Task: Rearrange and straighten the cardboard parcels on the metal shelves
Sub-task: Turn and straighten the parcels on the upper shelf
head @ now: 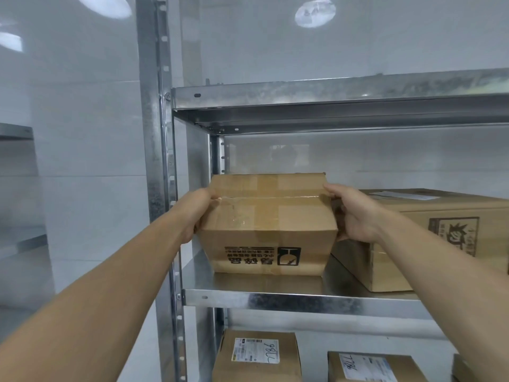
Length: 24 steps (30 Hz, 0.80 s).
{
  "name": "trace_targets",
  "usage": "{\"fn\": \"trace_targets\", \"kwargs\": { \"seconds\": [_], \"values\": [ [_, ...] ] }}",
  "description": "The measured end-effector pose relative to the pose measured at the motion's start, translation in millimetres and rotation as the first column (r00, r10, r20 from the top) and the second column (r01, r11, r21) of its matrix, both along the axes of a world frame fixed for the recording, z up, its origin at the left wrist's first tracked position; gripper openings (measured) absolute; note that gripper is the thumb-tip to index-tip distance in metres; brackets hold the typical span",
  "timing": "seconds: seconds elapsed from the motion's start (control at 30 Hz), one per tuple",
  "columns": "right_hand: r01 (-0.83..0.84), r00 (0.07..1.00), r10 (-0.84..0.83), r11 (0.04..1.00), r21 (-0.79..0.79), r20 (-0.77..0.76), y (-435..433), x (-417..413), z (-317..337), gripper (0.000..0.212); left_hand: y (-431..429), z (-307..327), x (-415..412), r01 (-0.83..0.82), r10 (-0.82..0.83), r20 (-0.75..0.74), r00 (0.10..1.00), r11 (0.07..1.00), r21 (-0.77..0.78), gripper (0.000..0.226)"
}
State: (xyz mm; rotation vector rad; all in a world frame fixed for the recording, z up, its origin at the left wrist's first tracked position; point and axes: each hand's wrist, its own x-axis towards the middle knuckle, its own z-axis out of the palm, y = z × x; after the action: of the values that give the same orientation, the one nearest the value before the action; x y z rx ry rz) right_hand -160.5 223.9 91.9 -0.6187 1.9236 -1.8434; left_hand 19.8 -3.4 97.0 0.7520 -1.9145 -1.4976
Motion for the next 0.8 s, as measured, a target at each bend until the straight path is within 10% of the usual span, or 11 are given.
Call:
{"fn": "trace_targets", "kwargs": {
  "seconds": [0.43, 0.8],
  "values": [
    [0.152, 0.976, -0.089, 0.931, -0.331, 0.197, -13, 5, -36, 0.056, 14, -38, 0, 0.019, 0.065, -0.294, 0.954, 0.962, 0.274, 0.047],
    [0.205, 0.961, -0.131, 0.928, -0.310, 0.242, -29, 6, -72, 0.063, 3, -73, -17, -0.032, 0.161, -0.276, 0.948, 0.907, 0.420, 0.064]
  ]
}}
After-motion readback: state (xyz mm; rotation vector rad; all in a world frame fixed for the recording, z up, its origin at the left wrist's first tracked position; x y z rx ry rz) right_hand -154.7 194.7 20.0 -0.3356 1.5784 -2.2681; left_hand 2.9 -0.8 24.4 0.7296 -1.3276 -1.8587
